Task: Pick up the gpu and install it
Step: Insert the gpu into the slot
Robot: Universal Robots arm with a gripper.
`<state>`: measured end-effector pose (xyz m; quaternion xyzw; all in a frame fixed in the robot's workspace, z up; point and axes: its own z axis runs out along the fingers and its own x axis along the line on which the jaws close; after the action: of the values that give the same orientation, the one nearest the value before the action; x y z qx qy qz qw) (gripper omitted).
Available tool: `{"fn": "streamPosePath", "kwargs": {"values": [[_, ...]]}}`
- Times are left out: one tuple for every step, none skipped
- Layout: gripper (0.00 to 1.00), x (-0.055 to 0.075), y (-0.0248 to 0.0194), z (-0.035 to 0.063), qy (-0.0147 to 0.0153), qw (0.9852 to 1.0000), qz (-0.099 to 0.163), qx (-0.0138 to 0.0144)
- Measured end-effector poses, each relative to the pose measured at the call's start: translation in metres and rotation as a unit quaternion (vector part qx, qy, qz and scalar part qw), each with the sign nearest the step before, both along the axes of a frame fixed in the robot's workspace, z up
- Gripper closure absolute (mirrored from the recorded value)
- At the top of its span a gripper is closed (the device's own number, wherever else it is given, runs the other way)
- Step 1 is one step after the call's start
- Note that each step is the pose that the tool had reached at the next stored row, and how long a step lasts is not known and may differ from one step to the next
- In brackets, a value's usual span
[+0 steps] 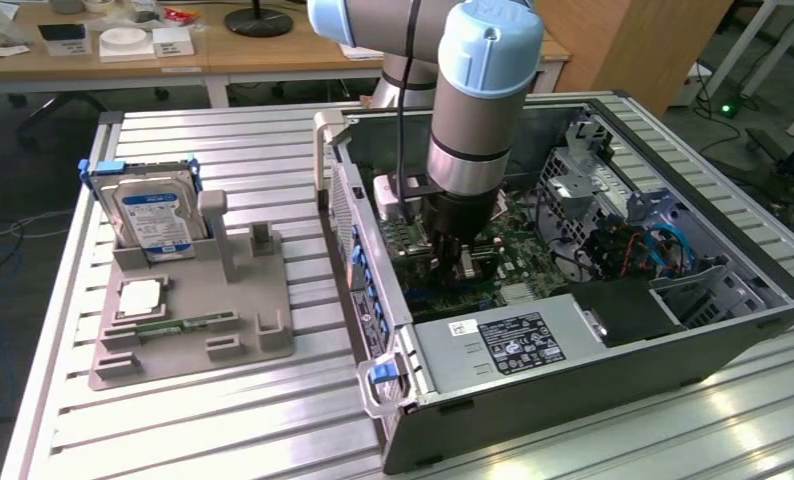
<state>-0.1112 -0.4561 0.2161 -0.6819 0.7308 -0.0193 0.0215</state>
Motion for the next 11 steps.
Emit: {"fn": "streamPosePath", "kwargs": {"values": [[0.71, 0.0000, 0.0000, 0.0000, 0.0000, 1.0000, 0.000, 0.0000], [0.71, -0.0002, 0.0000, 0.0000, -0.0001, 1.0000, 0.000, 0.0000], [0.71, -0.0003, 0.0000, -0.0001, -0.0001, 1.0000, 0.000, 0.0000], [0.71, -0.0004, 0.0000, -0.0003, 0.0000, 1.0000, 0.000, 0.0000], [0.71, -0.0004, 0.0000, -0.0005, 0.0000, 1.0000, 0.000, 0.0000], [0.71, -0.0005, 0.0000, -0.0010, -0.0001, 1.0000, 0.000, 0.0001], [0.71, -0.0005, 0.0000, -0.0016, 0.0000, 1.0000, 0.000, 0.0000], [0.71, -0.0005, 0.0000, -0.0028, 0.0001, 1.0000, 0.000, -0.0002], [0.71, -0.0005, -0.0001, -0.0044, 0.0002, 1.0000, 0.000, -0.0005], [0.71, -0.0005, -0.0001, -0.0063, 0.0000, 1.0000, 0.000, -0.0003], [0.71, -0.0005, -0.0001, -0.0065, 0.0001, 1.0000, 0.000, -0.0004]]}}
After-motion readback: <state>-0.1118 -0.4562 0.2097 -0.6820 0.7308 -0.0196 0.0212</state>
